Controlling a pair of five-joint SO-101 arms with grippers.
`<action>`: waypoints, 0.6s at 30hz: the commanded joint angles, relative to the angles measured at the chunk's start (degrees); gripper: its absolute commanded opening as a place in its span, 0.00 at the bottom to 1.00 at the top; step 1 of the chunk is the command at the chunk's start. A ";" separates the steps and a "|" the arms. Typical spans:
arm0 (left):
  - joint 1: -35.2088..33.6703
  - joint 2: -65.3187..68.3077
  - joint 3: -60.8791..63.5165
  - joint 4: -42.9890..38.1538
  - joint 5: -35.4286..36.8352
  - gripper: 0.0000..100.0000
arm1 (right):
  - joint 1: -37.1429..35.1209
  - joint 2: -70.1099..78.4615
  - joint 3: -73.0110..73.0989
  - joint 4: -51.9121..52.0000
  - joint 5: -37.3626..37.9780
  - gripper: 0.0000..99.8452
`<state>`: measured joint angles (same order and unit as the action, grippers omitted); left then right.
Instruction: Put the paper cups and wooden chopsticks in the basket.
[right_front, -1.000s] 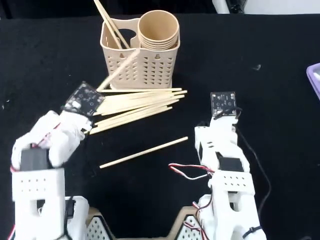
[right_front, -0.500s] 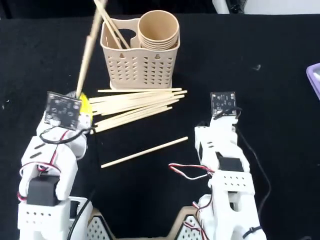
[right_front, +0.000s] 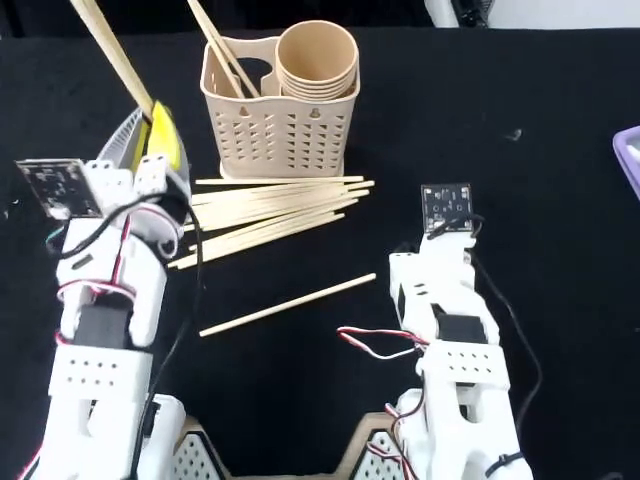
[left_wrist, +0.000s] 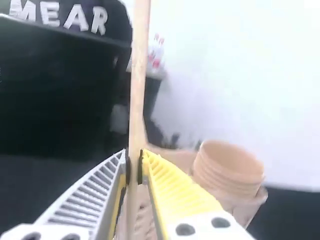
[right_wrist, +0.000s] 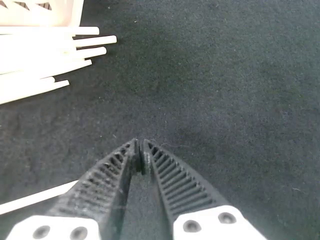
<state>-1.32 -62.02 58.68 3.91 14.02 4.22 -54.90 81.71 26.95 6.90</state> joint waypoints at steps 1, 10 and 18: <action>0.66 5.63 -6.55 -7.56 5.10 0.03 | -0.79 -0.22 -0.66 -1.32 -0.09 0.01; 0.75 29.63 -28.97 -9.49 10.11 0.03 | -0.79 -0.22 -0.66 -1.32 -0.09 0.01; 5.58 42.90 -41.19 -9.49 9.93 0.03 | -0.79 -0.22 -0.75 -1.32 -0.09 0.01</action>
<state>1.93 -21.14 24.04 -4.35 23.78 4.22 -54.90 81.71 26.95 6.90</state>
